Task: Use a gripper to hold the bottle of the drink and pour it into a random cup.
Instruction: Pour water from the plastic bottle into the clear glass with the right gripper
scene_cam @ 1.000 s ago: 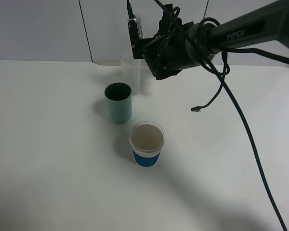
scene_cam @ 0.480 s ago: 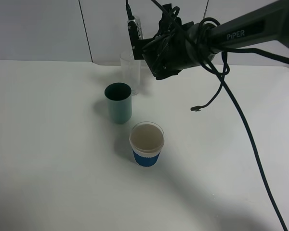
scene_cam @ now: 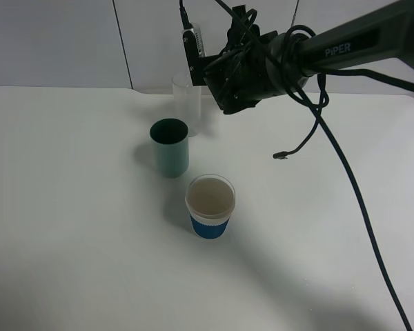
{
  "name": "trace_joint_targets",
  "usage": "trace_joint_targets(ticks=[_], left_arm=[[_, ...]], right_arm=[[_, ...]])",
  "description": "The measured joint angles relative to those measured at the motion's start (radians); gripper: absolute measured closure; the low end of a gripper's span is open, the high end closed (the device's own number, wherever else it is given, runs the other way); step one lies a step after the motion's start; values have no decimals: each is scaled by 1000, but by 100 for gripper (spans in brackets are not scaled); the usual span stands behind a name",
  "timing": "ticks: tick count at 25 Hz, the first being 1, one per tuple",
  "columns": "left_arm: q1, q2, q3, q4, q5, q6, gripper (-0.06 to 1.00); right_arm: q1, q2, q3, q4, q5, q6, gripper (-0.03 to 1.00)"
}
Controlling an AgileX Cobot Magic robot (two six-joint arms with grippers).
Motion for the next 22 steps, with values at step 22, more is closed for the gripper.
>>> trace_joint_targets(ticks=[22], left_arm=[[0, 0, 0, 0, 0, 0, -5]], right_arm=[[0, 0, 0, -2, 0, -4, 41]])
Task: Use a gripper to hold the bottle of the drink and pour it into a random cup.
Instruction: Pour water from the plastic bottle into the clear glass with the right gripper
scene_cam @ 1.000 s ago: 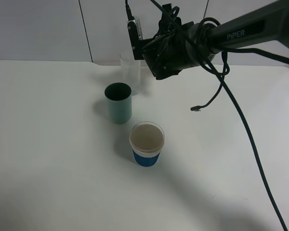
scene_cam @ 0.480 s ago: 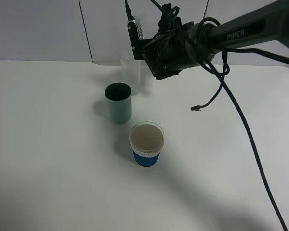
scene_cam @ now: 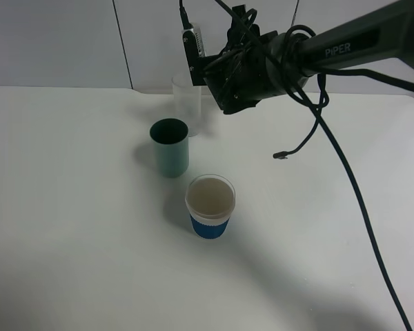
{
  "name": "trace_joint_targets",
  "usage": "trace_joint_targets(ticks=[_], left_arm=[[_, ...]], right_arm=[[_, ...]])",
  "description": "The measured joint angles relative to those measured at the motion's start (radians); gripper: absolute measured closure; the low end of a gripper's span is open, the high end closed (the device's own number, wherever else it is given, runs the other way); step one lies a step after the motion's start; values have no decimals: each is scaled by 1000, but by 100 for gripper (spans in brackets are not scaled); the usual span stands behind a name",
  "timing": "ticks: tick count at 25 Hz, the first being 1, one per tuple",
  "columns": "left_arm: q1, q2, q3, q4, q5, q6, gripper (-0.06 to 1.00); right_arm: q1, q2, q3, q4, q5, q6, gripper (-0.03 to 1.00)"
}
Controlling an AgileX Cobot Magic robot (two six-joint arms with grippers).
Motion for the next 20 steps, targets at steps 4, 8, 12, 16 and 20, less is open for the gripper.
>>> trace_joint_targets(ticks=[4, 8, 12, 16, 20], left_arm=[[0, 0, 0, 0, 0, 0, -5], [0, 0, 0, 0, 0, 0, -5], [0, 0, 0, 0, 0, 0, -5], [0, 0, 0, 0, 0, 0, -5], [0, 0, 0, 0, 0, 0, -5]], right_arm=[[0, 0, 0, 0, 0, 0, 41], [0, 0, 0, -2, 1, 0, 41], [0, 0, 0, -6, 1, 0, 41], [0, 0, 0, -11, 1, 0, 41], [0, 0, 0, -23, 1, 0, 41]])
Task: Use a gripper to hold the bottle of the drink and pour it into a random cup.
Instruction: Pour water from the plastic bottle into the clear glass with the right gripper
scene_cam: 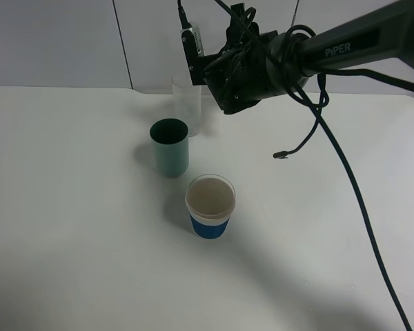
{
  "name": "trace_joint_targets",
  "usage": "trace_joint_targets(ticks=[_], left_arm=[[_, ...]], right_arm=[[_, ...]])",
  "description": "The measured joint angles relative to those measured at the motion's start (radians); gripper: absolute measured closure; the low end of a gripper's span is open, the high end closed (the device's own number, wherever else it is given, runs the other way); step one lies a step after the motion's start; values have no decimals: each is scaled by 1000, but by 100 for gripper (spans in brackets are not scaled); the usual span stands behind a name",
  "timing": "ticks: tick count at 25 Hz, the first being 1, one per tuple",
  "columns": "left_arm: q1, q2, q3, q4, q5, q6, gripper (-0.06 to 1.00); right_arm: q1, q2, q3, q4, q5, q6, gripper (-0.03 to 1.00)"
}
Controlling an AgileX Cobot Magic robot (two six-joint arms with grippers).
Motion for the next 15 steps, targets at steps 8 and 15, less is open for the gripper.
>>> trace_joint_targets(ticks=[8, 15], left_arm=[[0, 0, 0, 0, 0, 0, -5], [0, 0, 0, 0, 0, 0, -5]], right_arm=[[0, 0, 0, 0, 0, 0, 41], [0, 0, 0, 0, 0, 0, 41]])
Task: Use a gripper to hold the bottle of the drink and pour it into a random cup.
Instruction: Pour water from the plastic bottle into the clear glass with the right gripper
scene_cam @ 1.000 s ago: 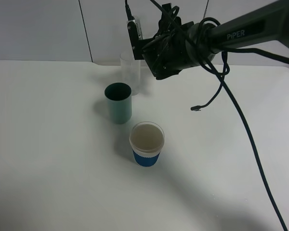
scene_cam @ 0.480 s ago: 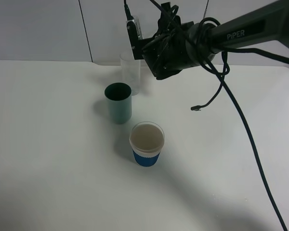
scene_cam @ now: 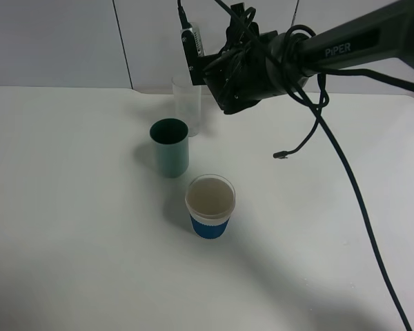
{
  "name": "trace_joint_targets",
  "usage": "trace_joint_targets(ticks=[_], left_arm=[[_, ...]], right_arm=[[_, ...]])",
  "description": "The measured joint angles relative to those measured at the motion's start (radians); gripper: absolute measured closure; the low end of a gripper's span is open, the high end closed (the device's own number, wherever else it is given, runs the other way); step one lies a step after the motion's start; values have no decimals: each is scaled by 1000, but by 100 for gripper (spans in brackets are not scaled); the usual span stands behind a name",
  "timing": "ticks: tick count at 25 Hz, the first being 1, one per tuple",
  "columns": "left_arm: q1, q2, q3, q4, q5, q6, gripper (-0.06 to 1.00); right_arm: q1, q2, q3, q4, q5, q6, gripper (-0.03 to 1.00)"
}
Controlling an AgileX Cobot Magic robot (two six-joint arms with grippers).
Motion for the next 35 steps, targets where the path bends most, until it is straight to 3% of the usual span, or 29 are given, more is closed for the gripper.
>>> trace_joint_targets(ticks=[35], left_arm=[[0, 0, 0, 0, 0, 0, -5]], right_arm=[[0, 0, 0, 0, -2, 0, 41]])
